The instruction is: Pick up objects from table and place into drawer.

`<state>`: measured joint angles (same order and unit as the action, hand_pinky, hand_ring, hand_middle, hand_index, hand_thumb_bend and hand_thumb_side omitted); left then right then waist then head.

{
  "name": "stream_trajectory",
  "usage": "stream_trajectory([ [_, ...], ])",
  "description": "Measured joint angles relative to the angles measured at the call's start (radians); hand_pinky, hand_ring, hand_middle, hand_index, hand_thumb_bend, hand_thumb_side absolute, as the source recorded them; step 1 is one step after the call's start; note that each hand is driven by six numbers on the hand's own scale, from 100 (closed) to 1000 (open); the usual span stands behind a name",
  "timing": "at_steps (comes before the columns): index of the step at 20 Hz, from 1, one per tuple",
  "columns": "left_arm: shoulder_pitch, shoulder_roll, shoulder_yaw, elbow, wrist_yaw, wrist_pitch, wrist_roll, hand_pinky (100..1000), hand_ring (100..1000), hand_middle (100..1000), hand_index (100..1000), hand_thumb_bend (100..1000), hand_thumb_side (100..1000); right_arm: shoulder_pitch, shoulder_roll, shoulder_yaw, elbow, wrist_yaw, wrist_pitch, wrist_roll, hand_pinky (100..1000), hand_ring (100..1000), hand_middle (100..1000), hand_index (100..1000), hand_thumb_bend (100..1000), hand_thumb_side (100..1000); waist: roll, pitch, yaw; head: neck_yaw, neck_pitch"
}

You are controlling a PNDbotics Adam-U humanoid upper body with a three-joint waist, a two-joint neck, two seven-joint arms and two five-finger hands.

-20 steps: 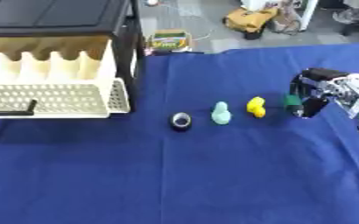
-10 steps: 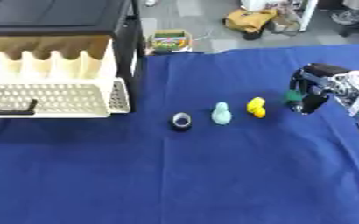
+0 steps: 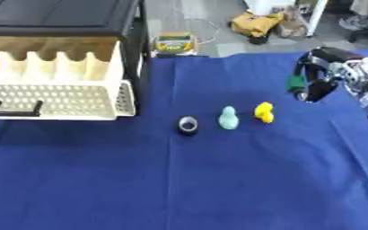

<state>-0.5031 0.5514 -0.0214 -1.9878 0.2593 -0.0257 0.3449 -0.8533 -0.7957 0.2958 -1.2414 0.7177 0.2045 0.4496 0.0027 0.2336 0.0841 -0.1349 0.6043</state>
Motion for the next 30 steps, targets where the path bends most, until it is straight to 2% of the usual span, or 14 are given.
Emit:
stream_trajectory([
  [10, 0.0, 0.002, 0.0, 0.0, 0.004, 0.008, -0.002, 150, 100, 107, 729, 166, 1000, -0.08, -0.029, 0.038, -0.221, -0.096, 0.065, 0.071, 407, 568, 408, 484, 100, 142, -0.029, -0.026, -0.02, 0.044, 0.01],
  [16, -0.001, 0.004, 0.0, 0.0, 0.002, 0.01, -0.003, 147, 100, 107, 729, 168, 1000, -0.175, -0.016, 0.06, -0.311, -0.148, 0.099, 0.115, 407, 565, 406, 486, 100, 147, -0.043, -0.042, -0.022, 0.063, 0.019],
  [22, -0.011, 0.004, -0.007, 0.0, 0.003, 0.018, -0.011, 147, 100, 108, 730, 167, 1000, -0.285, 0.075, 0.089, -0.334, -0.173, 0.122, 0.151, 397, 552, 395, 480, 100, 145, -0.046, -0.05, -0.008, 0.061, 0.025],
  [30, -0.03, -0.008, -0.019, 0.0, 0.004, 0.026, -0.023, 147, 100, 108, 729, 168, 1000, -0.386, 0.254, 0.092, -0.298, -0.173, 0.149, 0.156, 385, 536, 382, 475, 100, 137, -0.045, -0.052, 0.012, 0.042, 0.027],
])
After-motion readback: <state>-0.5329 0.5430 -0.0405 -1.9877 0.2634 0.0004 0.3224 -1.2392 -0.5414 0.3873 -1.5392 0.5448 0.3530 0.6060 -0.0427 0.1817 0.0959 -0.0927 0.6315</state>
